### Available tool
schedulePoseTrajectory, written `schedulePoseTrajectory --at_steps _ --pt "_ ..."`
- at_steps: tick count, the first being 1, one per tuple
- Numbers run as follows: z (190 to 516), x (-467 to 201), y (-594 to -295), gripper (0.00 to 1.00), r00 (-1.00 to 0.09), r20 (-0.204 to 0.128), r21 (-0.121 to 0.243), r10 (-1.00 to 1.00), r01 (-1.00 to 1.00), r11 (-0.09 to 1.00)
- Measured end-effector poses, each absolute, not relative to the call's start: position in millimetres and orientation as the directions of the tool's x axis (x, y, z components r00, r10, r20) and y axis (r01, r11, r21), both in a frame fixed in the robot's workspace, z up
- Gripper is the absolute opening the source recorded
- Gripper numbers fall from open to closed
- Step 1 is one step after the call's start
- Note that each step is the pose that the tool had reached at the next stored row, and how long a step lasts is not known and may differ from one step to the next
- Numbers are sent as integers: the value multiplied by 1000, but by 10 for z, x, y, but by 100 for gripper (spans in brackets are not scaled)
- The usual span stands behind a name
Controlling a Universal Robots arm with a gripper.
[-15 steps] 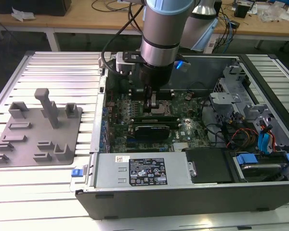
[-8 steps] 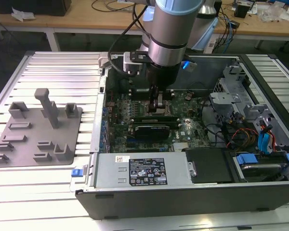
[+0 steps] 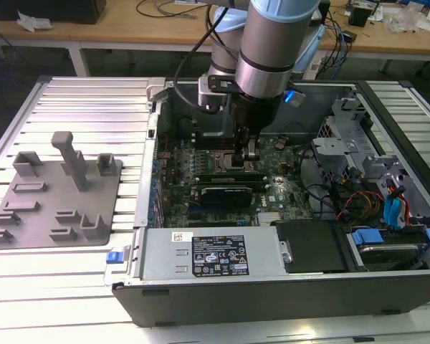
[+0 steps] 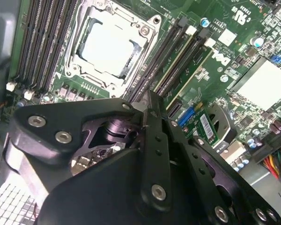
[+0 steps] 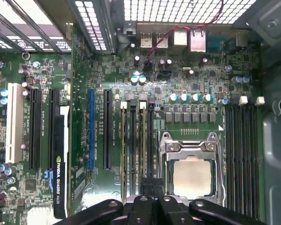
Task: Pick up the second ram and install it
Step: 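Press down the second ram until it locks into place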
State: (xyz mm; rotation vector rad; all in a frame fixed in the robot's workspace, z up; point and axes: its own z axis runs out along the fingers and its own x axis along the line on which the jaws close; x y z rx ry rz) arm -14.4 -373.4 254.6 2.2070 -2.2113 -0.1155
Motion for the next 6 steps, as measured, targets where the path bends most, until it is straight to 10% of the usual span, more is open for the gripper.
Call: schedulePoseTrajectory --at_steps 6 --pt "2552 -144 -3734 8 -3 -41 63 -999 -998 1"
